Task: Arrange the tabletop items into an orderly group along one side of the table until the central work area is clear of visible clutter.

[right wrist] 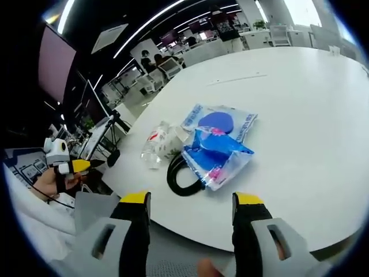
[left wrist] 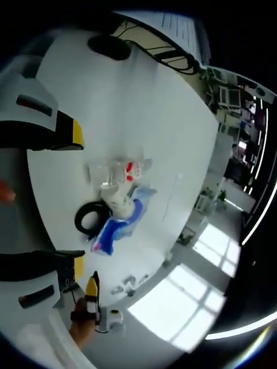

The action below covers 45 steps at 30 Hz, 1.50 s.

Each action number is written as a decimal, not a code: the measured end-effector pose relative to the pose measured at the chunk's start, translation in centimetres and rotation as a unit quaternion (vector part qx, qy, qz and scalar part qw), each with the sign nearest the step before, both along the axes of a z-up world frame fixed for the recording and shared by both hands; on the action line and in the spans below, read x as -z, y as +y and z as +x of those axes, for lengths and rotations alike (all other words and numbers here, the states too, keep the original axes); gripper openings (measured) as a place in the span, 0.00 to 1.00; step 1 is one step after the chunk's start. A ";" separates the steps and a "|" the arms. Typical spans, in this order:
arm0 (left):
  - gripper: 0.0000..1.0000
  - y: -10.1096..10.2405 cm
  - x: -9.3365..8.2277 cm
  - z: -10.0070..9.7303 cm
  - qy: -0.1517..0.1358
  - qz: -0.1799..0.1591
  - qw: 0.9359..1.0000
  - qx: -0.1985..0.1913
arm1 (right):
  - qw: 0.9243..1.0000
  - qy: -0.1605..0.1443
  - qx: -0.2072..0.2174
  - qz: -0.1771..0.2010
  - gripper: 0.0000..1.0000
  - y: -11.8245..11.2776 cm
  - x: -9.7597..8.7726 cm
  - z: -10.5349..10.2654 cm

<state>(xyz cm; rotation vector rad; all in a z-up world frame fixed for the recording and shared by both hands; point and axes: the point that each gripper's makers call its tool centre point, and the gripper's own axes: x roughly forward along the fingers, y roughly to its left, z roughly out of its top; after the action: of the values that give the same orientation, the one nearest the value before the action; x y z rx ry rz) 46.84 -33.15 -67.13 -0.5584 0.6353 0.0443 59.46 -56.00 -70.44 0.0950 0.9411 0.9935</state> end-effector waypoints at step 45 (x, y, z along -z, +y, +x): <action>0.64 -0.1 2.9 2.0 0.032 -0.009 0.999 0.032 | 0.999 -0.002 -0.041 -0.020 0.55 2.9 0.8 -0.6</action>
<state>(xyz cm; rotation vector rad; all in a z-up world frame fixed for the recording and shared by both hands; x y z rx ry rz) 48.89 -33.20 -70.02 -0.5558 0.7157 -0.0042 58.86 -53.14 -71.24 0.0205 0.9673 1.0487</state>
